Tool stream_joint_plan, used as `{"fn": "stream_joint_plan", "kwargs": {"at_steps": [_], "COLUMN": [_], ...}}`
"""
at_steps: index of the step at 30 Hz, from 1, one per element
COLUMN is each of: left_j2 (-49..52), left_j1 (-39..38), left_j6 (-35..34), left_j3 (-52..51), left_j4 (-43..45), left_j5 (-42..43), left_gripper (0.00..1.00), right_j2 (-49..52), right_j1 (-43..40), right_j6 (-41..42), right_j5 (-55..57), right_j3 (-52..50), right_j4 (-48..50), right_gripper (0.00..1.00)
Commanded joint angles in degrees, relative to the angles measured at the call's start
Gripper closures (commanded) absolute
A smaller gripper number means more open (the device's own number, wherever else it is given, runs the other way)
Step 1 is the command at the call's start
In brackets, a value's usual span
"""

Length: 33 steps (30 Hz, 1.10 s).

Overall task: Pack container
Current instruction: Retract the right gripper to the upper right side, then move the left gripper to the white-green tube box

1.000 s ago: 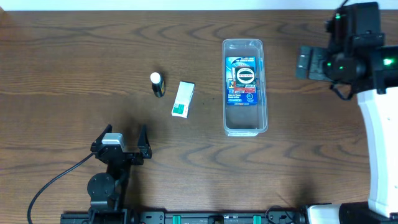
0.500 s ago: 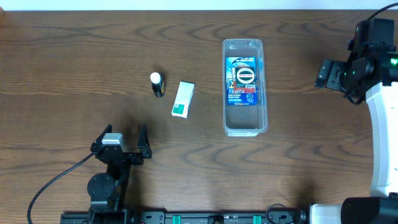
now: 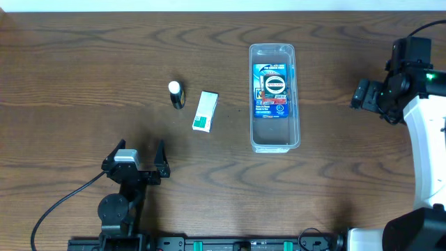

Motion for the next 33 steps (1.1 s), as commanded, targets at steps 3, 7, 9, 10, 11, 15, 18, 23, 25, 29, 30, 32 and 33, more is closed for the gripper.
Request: {"fn": "stream_joint_plan", "kwargs": {"at_steps": [3,7,9,10,11,15,18,23,25,29,30,32,33], "left_j2": [-0.3,-0.3,-0.3,-0.3,-0.3,-0.3,-0.3,-0.3,-0.3,-0.2,-0.2,-0.2,-0.2], "left_j1": [0.2,0.2,0.2,0.2,0.2,0.2,0.2,0.2,0.2,0.2,0.2,0.2,0.2], "left_j6": [0.8,0.8,0.8,0.8,0.8,0.8,0.8,0.8,0.8,-4.0,-6.9,-11.9,-12.7], "left_j3": [-0.8,-0.8,-0.8,-0.8,-0.8,-0.8,-0.8,-0.8,-0.8,-0.8,-0.8,-0.8,-0.8], "left_j4": [-2.1,-2.1,-2.1,-2.1,-2.1,-2.1,-2.1,-2.1,-2.0,-2.0,-1.7,-1.0,-0.4], "left_j5": [0.8,0.8,0.8,0.8,0.8,0.8,0.8,0.8,0.9,3.0,4.5,10.5,15.0], "left_gripper": [0.02,0.02,0.02,0.02,0.02,0.02,0.02,0.02,0.02,0.02,0.02,0.02,0.02], "right_j2": [0.2,0.2,0.2,0.2,0.2,0.2,0.2,0.2,0.2,0.2,0.2,0.2,0.2], "right_j1": [-0.3,-0.3,-0.3,-0.3,-0.3,-0.3,-0.3,-0.3,-0.3,-0.3,-0.3,-0.3,-0.3], "right_j6": [0.9,0.9,0.9,0.9,0.9,0.9,0.9,0.9,0.9,0.9,0.9,0.9,0.9], "right_j5": [-1.9,-1.9,-1.9,-1.9,-1.9,-1.9,-1.9,-1.9,-1.9,-1.9,-1.9,-1.9,-1.9], "right_j3": [-0.2,-0.2,-0.2,-0.2,-0.2,-0.2,-0.2,-0.2,-0.2,-0.2,-0.2,-0.2,-0.2], "right_j4": [0.4,0.4,0.4,0.4,0.4,0.4,0.4,0.4,0.4,0.4,0.4,0.4,0.4], "right_gripper": [0.01,0.01,0.01,0.01,0.01,0.01,0.01,0.01,0.01,0.01,0.01,0.01,0.01]}}
